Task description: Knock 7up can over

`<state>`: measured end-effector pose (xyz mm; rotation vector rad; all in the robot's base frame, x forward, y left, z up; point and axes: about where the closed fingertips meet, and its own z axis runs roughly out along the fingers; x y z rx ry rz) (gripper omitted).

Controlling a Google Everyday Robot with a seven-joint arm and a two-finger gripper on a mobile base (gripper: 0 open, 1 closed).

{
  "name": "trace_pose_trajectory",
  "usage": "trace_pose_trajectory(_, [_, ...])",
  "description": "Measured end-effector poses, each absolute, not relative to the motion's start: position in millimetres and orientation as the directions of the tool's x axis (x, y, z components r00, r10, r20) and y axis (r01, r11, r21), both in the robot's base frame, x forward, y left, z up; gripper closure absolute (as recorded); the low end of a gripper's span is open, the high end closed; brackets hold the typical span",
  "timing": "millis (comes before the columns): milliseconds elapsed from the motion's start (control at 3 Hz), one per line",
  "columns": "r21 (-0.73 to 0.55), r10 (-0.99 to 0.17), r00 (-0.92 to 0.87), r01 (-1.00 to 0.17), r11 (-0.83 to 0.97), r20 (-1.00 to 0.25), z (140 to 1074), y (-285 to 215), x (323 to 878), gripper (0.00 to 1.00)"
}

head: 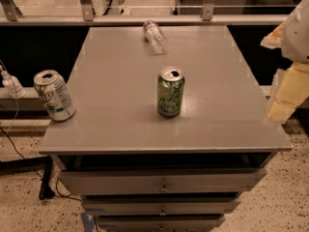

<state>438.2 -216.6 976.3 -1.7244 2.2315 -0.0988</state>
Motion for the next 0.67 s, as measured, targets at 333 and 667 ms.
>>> trace_pose_trajectory(333, [-0.248, -0.953, -0.221, -0.930, 0.270, -0.208, 977, -216, 438, 0.00])
trace_pose_trajectory(667, [-0.238, -0.941, -0.190, -0.936, 0.260, -0.279, 975, -185, 445, 0.00])
